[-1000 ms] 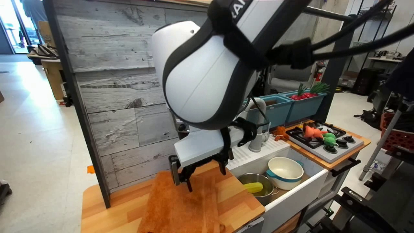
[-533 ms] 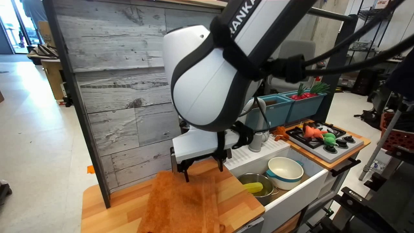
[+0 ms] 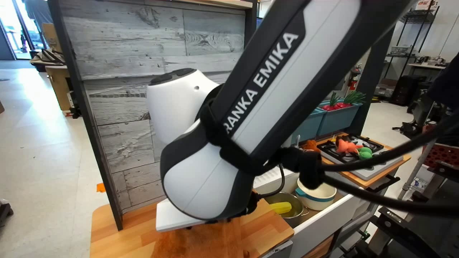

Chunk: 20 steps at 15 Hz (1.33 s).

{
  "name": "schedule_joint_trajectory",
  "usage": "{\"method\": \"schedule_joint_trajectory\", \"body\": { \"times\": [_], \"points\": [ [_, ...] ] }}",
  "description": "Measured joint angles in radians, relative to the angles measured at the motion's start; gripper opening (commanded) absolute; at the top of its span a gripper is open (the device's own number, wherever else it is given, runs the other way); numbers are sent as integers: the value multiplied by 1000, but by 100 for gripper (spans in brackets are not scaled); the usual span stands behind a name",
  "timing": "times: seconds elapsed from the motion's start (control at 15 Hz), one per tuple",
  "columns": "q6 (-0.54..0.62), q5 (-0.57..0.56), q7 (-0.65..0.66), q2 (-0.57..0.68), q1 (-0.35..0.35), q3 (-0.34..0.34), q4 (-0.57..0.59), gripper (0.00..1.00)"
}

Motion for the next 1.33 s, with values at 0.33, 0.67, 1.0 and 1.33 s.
{"method": "schedule_joint_trajectory", "body": {
  "times": [0.33,0.67,1.0,1.33],
  "points": [
    [0,0,-6,1,-2,-2,1,100],
    [-14,4,-54,42,2,23,18,100],
    [-9,-1,48,104,150,-47,124,100],
    [-9,0,141,146,230,-93,191,100]
  ]
}}
